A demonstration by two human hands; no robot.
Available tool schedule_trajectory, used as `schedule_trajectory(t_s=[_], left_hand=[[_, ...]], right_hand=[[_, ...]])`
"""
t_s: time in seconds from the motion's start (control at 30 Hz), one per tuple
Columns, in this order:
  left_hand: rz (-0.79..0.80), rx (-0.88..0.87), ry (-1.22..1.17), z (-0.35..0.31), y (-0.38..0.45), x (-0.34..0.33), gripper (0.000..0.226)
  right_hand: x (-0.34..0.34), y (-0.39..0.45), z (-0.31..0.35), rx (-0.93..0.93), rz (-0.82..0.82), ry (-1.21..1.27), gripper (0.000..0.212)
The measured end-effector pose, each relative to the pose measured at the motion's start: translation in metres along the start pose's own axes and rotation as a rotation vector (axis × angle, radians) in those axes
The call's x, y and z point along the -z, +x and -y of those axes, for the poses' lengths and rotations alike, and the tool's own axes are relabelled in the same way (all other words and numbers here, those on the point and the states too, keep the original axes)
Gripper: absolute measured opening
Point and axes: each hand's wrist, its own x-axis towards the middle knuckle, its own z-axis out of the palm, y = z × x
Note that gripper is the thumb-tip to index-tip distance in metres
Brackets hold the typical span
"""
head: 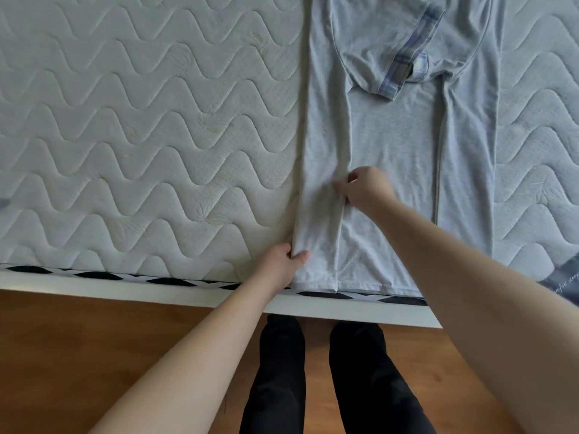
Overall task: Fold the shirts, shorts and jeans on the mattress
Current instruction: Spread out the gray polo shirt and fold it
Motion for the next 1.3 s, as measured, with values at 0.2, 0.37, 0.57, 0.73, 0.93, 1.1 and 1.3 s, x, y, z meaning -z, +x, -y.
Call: schedule_trajectory(t_s=[0.2, 0.37, 0.57, 0.73, 0.93, 1.1, 1.3], left_hand=[[0.033, 0.038, -0.002, 0.014, -0.008, -0.007, 0.033], [0.113, 0.015, 0.059, 0.009, -0.012, -0.001, 0.03], [-0.173, -0.054, 0.562, -0.02, -0.007, 0.015, 0.044], [-0.306, -0.251, 0.206, -0.064, 0.016, 0.038, 0.022], [-0.35, -0.252, 0.107, -0.142, 0.088, 0.046, 0.054], [-0.394, -0.063, 0.412, -0.167, 0.116, 0.046, 0.019], [-0.423, -0.088, 0.372, -0.166, 0.105, 0.061, 0.009]], right_hand=[[-0.015, -0.023, -0.017, -0.023, 0.059, 0.002, 0.037], [-0.028, -0.044, -0.03, -0.027, 0.319, -0.088, 0.028], [-0.03, -0.064, -0.037, -0.171, 0.464, -0.218, 0.039], [0.006, -0.052, -0.023, -0.071, 0.133, -0.173, 0.046], [0.03, 0.029, 0.023, -0.025, -0.115, 0.232, 0.044], [0.049, 0.078, 0.045, -0.139, -0.1, 0.698, 0.03], [0.072, 0.097, 0.051, -0.206, -0.076, 0.921, 0.01]])
